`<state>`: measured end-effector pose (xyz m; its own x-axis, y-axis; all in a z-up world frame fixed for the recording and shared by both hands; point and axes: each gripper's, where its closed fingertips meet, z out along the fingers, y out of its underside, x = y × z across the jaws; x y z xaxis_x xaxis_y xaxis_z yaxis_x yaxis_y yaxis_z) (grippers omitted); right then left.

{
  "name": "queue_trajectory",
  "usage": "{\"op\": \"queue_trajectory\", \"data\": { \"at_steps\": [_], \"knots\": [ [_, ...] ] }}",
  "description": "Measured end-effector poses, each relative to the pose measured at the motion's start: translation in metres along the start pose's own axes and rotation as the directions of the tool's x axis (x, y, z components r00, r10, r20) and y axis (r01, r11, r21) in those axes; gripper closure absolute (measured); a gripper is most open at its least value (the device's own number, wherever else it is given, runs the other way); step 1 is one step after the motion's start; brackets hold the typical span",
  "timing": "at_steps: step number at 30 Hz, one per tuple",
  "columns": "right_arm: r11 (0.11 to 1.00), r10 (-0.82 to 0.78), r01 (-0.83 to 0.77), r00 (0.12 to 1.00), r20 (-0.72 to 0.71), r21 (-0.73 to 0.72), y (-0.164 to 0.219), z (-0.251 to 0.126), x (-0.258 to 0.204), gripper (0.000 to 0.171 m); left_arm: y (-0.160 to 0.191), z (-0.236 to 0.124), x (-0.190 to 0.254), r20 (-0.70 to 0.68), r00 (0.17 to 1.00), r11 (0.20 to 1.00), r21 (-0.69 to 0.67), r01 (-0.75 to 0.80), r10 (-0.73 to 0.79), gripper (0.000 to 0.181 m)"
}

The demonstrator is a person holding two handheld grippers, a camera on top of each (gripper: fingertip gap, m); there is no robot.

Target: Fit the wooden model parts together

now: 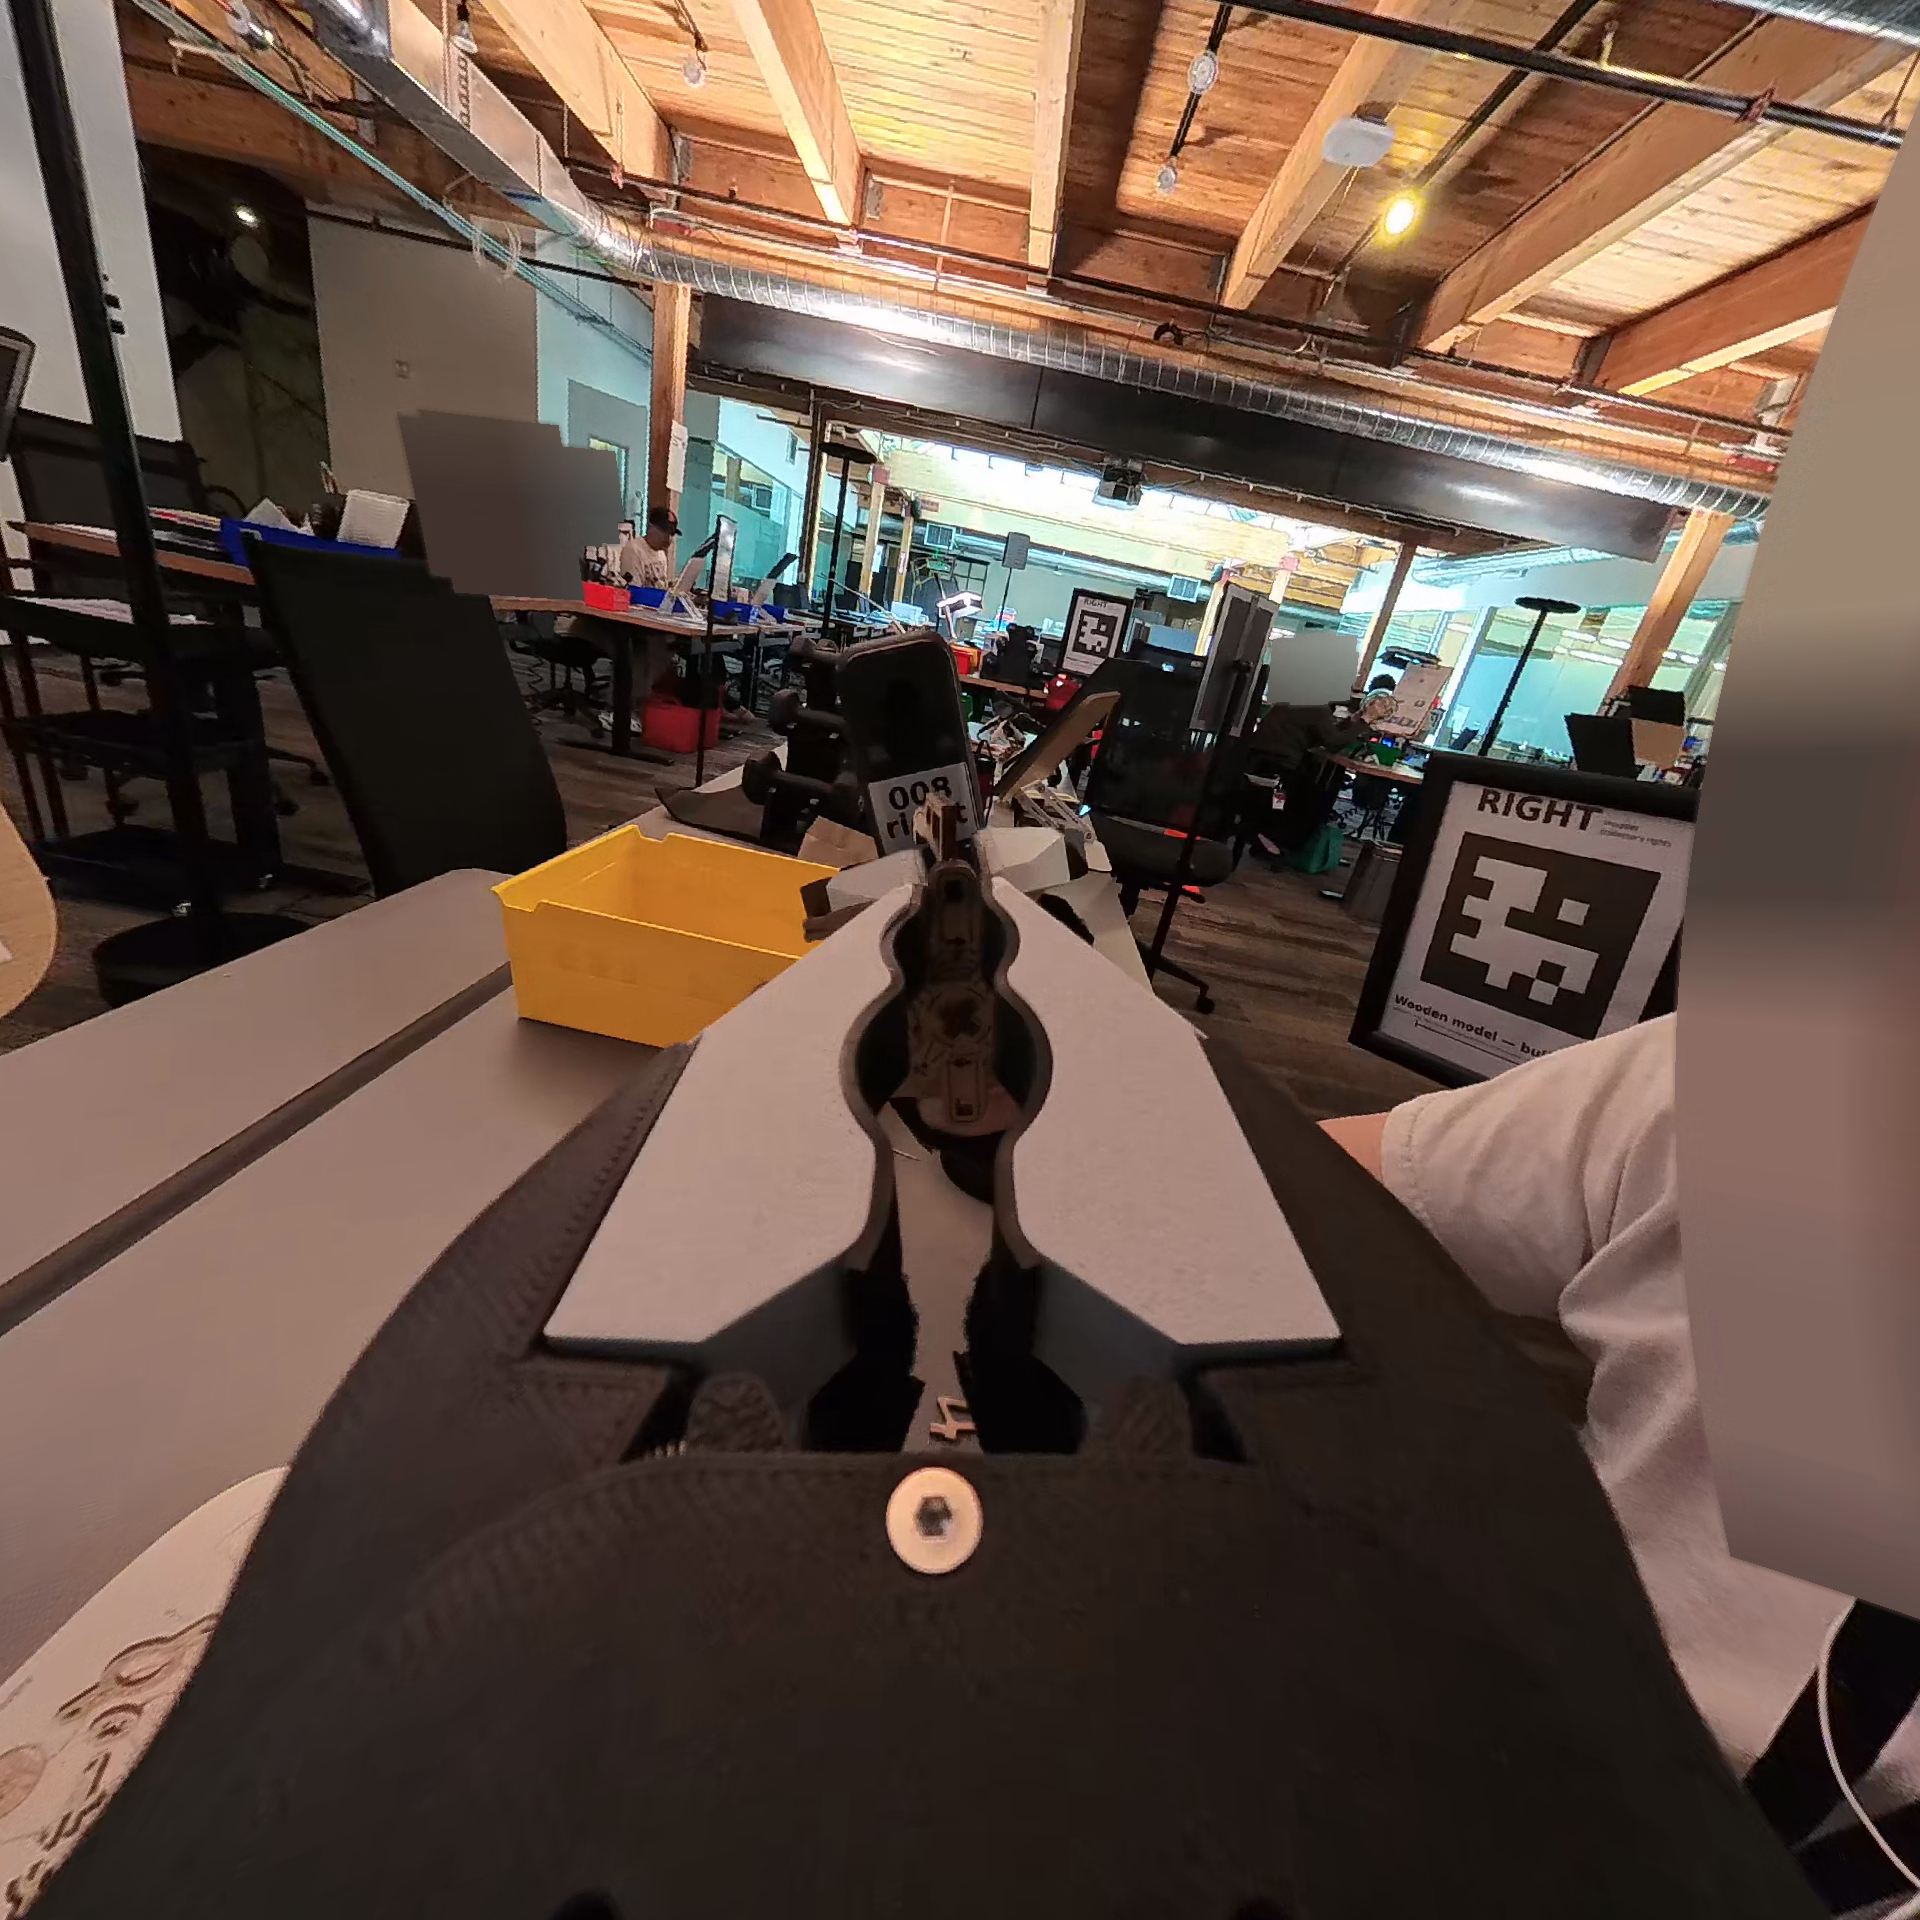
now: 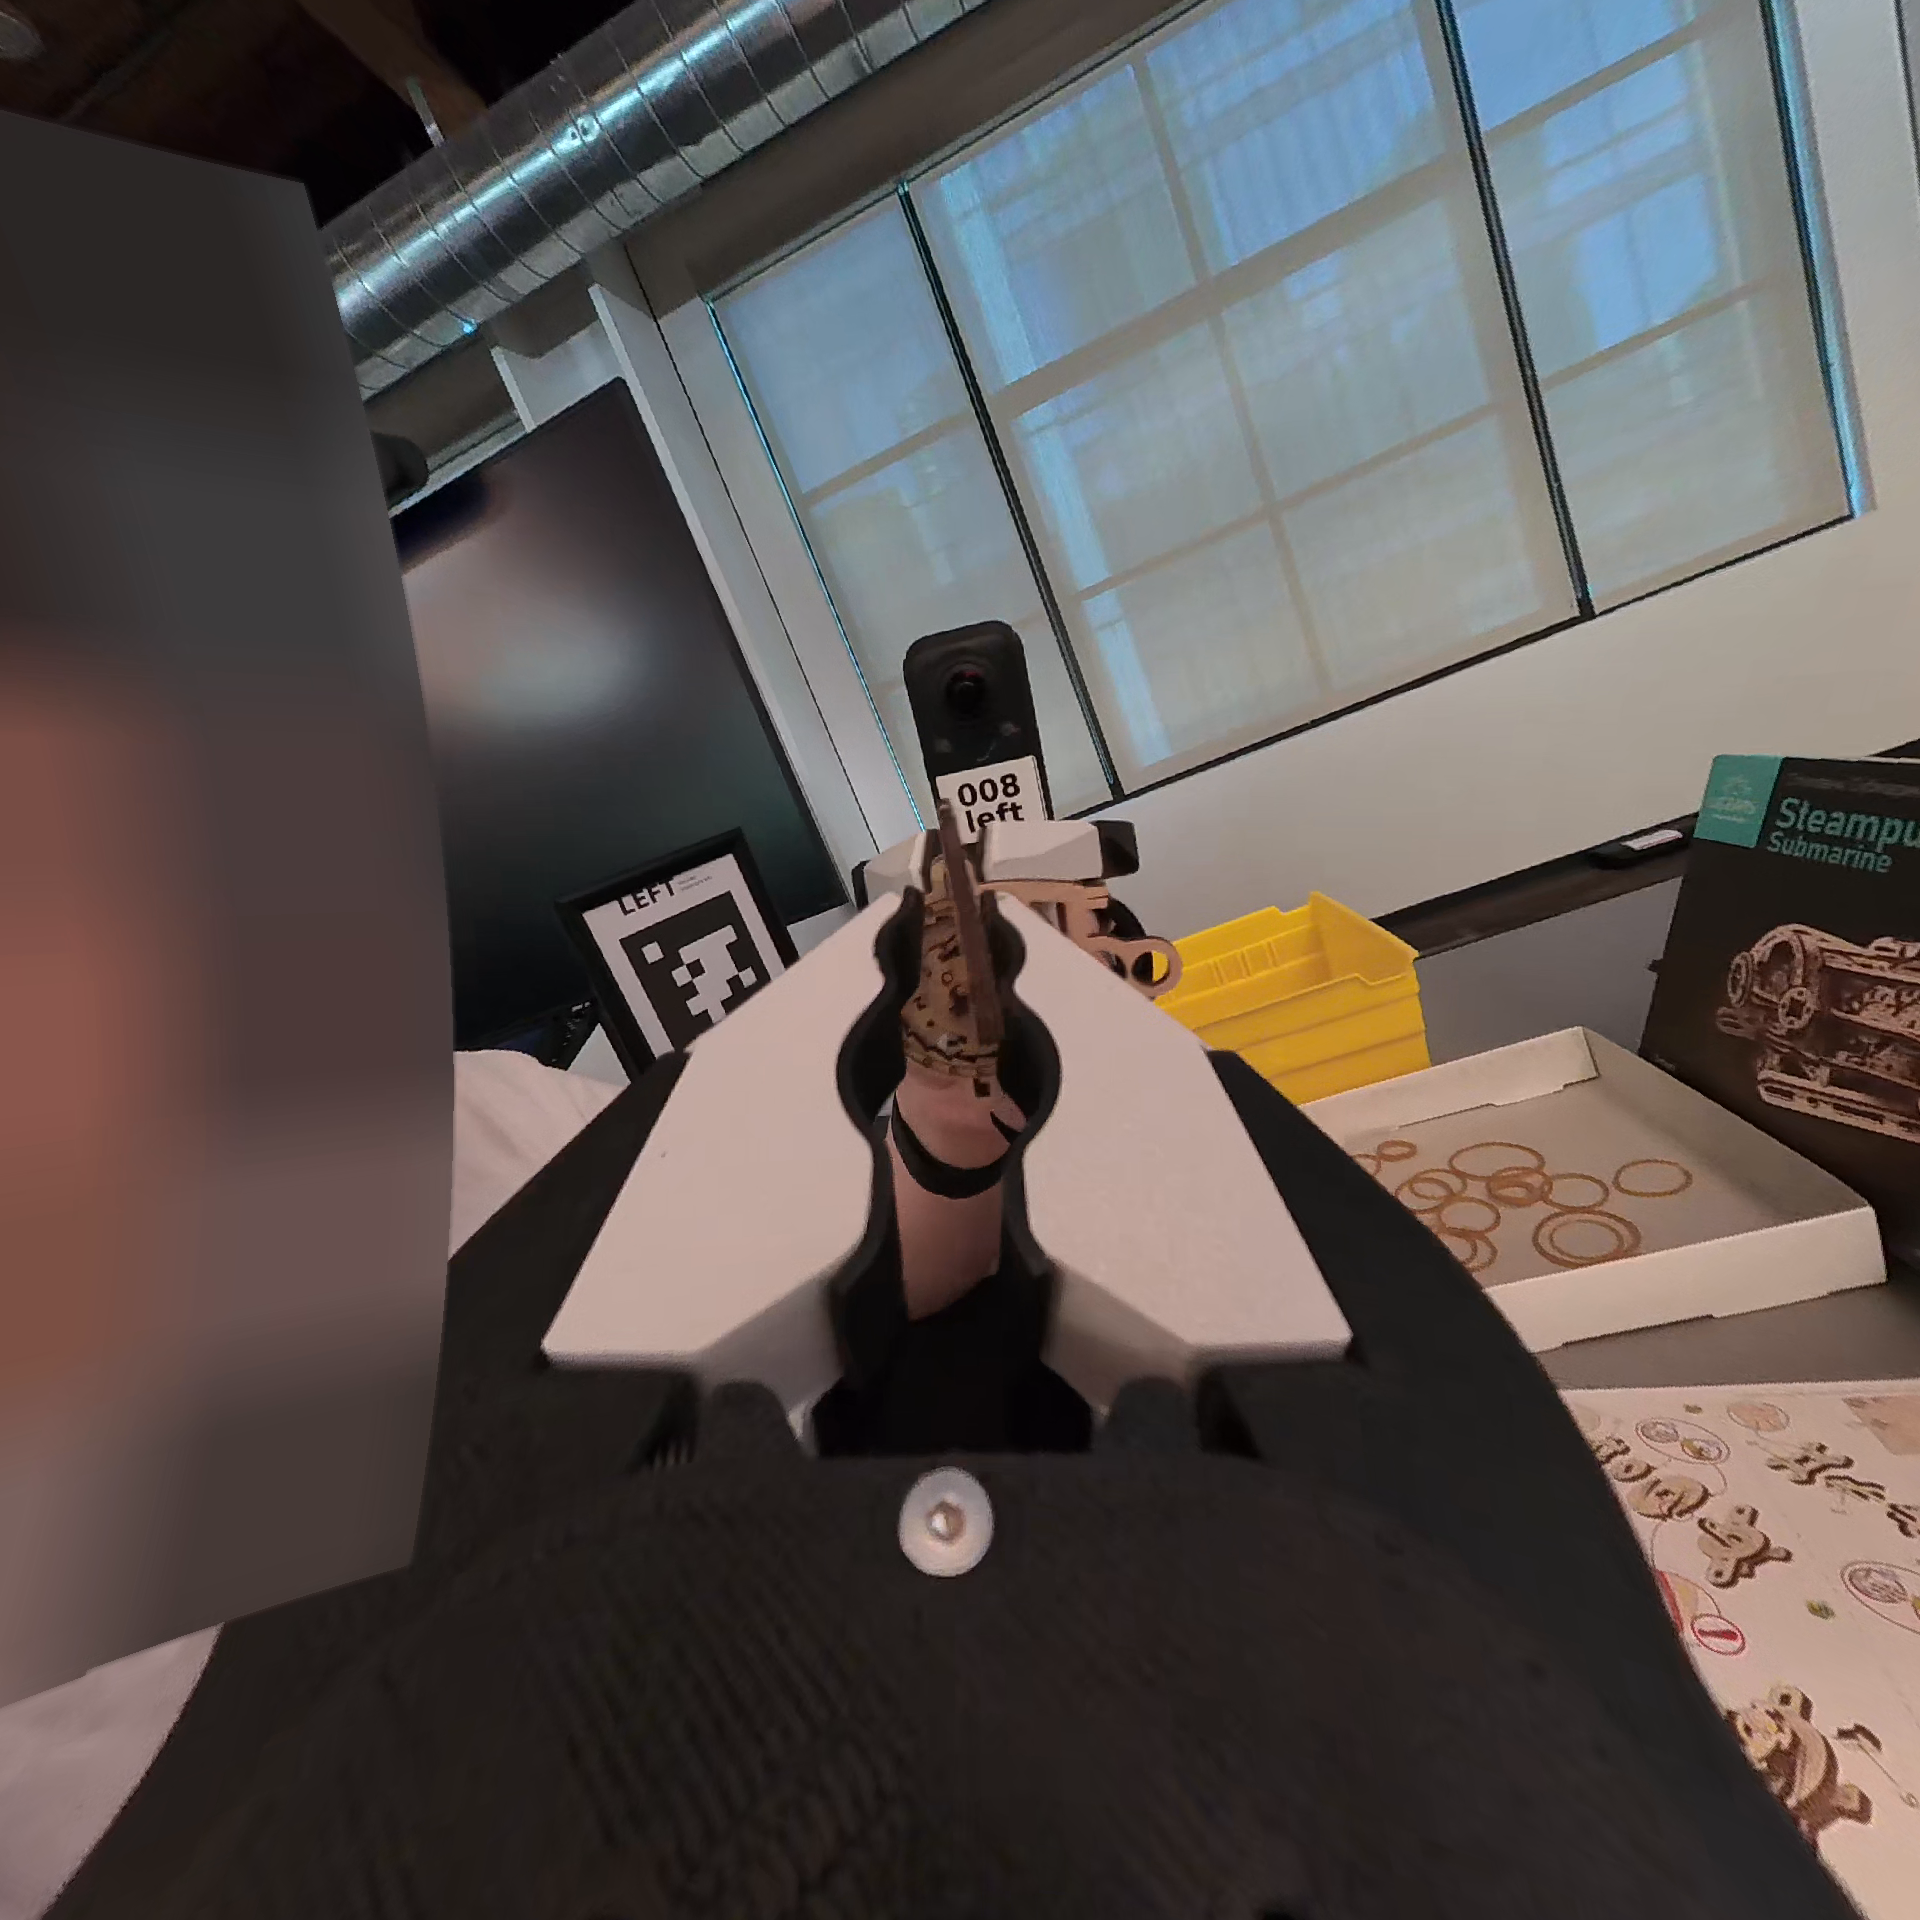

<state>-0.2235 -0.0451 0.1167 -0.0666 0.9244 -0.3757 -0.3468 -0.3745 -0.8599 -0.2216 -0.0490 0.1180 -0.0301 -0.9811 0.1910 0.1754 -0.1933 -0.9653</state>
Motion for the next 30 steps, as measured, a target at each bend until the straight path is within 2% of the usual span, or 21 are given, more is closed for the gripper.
{"op": "queue_trajectory", "data": {
  "at_steps": [5,10,16,20,26,30],
  "knots": [
    [1.000,-0.010,0.010,1.000,0.025,0.006,0.001,-0.001,-0.002,0.171,0.002,0.002,0.002,-0.025,0.999,1.000,0.003,0.024,-0.024,0.175],
    [0.999,-0.046,0.046,0.998,0.031,-0.008,0.002,-0.001,-0.004,0.171,0.003,0.003,0.003,-0.041,0.999,0.999,-0.003,0.032,-0.032,0.175],
    [0.985,-0.170,0.169,0.985,-0.024,-0.045,0.003,-0.002,-0.005,0.171,0.004,0.003,0.005,-0.056,0.998,1.000,-0.007,0.022,-0.023,0.175],
    [0.974,-0.214,0.212,0.977,-0.015,-0.077,0.002,-0.003,-0.010,0.171,-0.002,0.000,0.008,-0.056,0.997,0.998,-0.011,-0.062,0.061,0.171],
    [0.969,-0.231,0.234,0.972,0.037,-0.081,0.001,-0.006,-0.018,0.171,-0.007,-0.008,0.010,0.028,0.948,0.947,-0.074,-0.313,0.316,0.170],
    [0.954,-0.273,0.280,0.959,0.076,-0.104,0.007,-0.003,-0.025,0.171,-0.004,-0.004,0.023,-0.019,0.949,0.946,-0.076,-0.315,0.314,0.172]
  ]
}}
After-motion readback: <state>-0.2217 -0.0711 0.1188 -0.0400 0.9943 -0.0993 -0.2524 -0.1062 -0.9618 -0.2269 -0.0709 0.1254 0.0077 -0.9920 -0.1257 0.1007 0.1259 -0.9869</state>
